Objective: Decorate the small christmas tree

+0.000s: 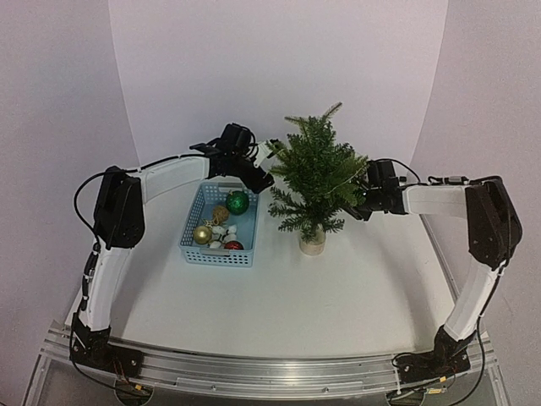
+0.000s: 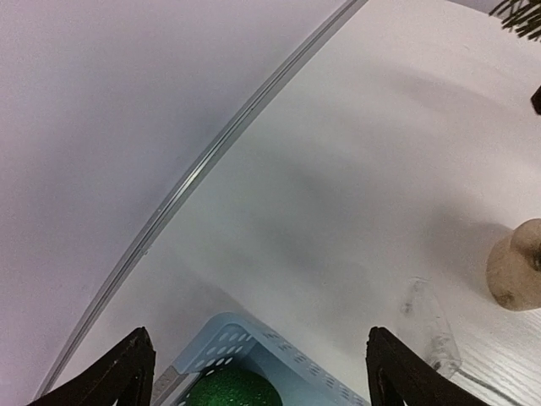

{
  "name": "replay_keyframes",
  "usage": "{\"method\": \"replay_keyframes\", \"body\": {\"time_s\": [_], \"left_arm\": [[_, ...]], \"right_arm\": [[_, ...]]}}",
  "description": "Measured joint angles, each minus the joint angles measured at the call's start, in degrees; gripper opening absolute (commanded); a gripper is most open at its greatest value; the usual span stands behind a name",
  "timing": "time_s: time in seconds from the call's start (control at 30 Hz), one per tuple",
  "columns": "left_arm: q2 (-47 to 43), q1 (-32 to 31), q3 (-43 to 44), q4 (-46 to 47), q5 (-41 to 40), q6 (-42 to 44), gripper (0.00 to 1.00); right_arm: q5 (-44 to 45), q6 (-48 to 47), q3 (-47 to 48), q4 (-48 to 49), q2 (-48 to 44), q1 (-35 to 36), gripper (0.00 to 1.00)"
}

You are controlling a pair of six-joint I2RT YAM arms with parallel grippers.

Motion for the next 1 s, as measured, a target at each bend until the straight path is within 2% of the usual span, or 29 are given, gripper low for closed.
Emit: {"method": "replay_keyframes", "body": {"time_s": [0.27,0.63,1.0], "left_arm": [[0.00,1.66,0.00,-0.10,-6.43,3.44,0.94],[-2.72,3.57,1.33,-7.39,-3.89,3.44,0.99],[-7.08,9.04,0.60,-14.07,2.45,0.33,0.88]], "right_arm": [[4.32,-3.33,0.02,-4.28,-4.65,-1.34,0.44],[4.83,-6.30,0.17,-6.76,-5.61,-2.57,0.45],[4.69,-8.95,1.37,-9.90,-8.96,-2.57,0.45]]}}
